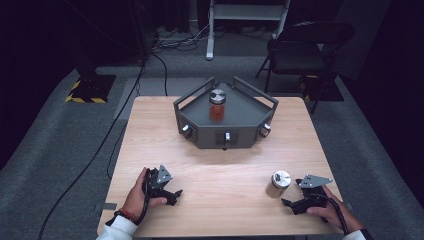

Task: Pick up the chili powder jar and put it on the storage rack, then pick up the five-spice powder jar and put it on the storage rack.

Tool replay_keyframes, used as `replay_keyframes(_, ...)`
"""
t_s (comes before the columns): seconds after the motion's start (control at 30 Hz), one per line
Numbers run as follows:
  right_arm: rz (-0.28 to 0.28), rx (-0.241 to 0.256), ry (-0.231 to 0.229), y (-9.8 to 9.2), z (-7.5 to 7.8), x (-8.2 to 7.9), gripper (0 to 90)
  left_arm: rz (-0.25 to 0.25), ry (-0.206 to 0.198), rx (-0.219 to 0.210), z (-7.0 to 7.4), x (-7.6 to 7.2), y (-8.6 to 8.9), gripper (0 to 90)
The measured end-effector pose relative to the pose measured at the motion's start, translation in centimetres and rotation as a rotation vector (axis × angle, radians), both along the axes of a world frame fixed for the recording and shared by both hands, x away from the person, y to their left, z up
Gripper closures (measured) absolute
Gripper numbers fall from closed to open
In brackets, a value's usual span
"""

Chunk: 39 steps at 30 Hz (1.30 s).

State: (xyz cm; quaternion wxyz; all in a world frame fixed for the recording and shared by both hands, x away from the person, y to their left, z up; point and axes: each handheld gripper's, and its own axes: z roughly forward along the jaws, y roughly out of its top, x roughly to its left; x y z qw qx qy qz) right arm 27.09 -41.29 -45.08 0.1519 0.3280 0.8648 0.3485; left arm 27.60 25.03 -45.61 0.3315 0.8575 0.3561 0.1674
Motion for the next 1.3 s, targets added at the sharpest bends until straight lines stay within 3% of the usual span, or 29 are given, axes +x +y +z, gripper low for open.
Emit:
replay_keyframes(0.13,0.001,0.0,0.0,0.0,0.0,0.01,0.0,0.011,0.023,-0.05,-0.54,0.35,0.78,0.1)
replay_keyframes(1.3,0.002,-0.009,0.01,0.19,0.24,0.28,0.0,0.01,0.021,-0.05,-0.57,0.4,0.71,0.2)
